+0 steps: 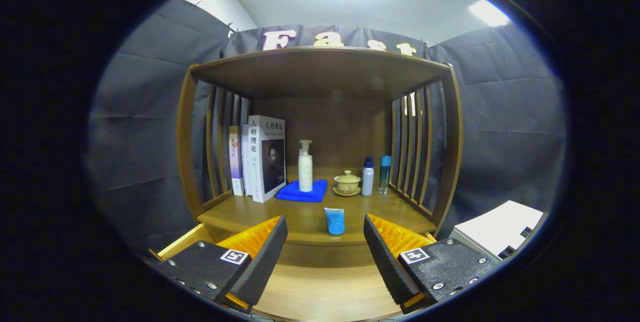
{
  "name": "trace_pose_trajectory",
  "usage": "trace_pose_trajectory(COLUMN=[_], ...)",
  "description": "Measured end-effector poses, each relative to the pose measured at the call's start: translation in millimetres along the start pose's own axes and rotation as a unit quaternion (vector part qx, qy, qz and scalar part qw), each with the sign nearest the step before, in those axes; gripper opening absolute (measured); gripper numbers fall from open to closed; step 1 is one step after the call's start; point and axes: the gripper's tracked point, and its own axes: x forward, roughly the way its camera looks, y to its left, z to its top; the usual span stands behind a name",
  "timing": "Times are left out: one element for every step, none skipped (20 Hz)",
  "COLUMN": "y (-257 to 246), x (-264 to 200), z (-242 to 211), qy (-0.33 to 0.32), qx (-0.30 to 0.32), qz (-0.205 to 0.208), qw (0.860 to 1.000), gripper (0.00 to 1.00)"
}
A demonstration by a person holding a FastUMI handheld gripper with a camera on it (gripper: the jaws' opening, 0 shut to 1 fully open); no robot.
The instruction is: Pull open the drawer, take out the items inside it, and place them on the countertop above the cabinet.
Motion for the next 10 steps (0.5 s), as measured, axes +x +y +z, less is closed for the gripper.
trace_pose_trajectory(y=[0, 1, 3, 5, 7, 10, 14, 17, 18, 20], x=[-8, -16, -23, -31, -38, -45, -52, -59, -66, -72], z=[-4, -8, -13, -19, -25, -30, -36, -41, -47, -53], qy=[-0.002, -0.004, -0.005, -0.007, -0.008, -0.009, -0.010, -0.010, -0.010, -0.009], qx=[-0.002, -0.001, 0.001, 0.003, 0.006, 0.008, 0.010, 0.011, 0.013, 0.015], qz=[-0.002, -0.005, -0.008, -0.009, -0.009, -0.009, -0.006, -0.005, -0.006, -0.006], qw=[1.000, 1.000, 1.000, 1.000, 1.000, 1.000, 1.000, 1.000, 1.000, 1.000], gripper=[0.94, 0.94, 0.95, 0.95, 0.95, 0.95, 0.95, 0.95, 0.95, 0.95])
